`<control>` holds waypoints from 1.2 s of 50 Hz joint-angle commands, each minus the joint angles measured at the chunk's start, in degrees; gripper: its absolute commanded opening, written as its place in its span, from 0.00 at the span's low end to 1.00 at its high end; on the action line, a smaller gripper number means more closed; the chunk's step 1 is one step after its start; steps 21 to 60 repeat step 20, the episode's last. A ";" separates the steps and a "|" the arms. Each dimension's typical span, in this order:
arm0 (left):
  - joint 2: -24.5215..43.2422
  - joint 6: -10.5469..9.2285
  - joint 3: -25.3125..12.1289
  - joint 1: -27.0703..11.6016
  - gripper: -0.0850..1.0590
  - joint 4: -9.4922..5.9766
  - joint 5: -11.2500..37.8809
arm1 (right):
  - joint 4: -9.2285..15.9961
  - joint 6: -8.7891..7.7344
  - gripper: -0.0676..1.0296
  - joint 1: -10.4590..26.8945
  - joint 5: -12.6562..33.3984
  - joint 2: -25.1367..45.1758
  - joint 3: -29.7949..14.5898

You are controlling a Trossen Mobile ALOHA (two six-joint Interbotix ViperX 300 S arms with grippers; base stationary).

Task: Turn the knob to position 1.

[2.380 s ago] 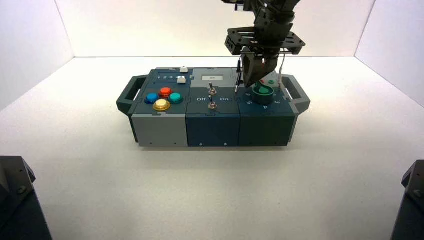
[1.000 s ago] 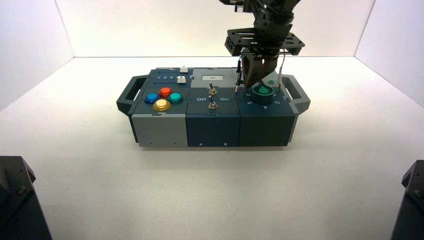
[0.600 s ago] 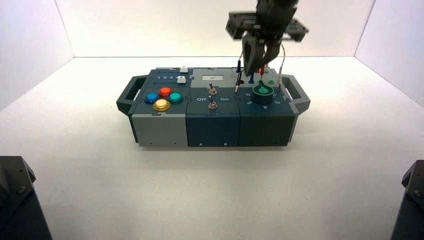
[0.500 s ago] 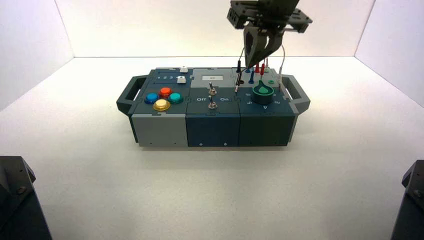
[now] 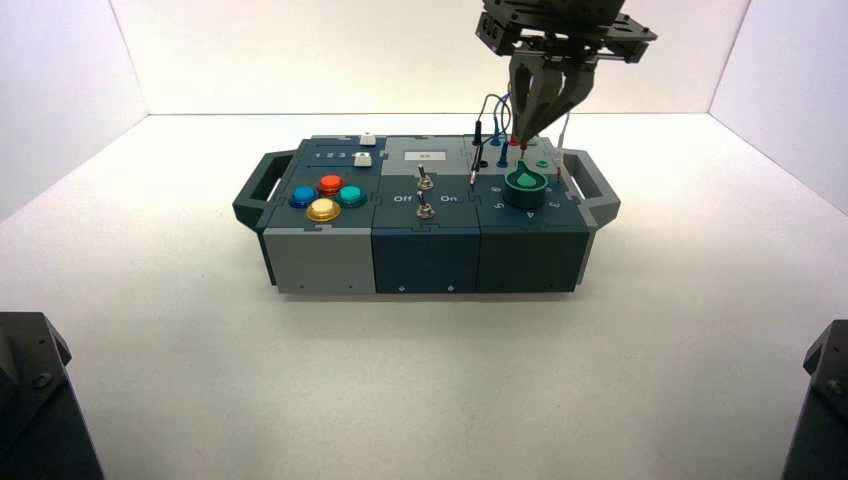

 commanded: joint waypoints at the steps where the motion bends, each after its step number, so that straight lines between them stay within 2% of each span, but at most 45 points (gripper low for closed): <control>1: 0.35 0.18 -0.79 0.26 0.05 0.35 -0.62 | -0.26 -0.44 0.04 0.44 -0.44 -1.76 0.18; 17: 0.53 0.26 -0.79 0.18 0.05 0.62 -0.79 | -0.88 -0.88 0.04 0.44 -2.37 -3.08 4.31; 60: 0.44 0.18 -0.70 0.26 0.05 0.70 -0.79 | -0.97 -0.88 0.04 0.44 -2.37 -3.52 4.39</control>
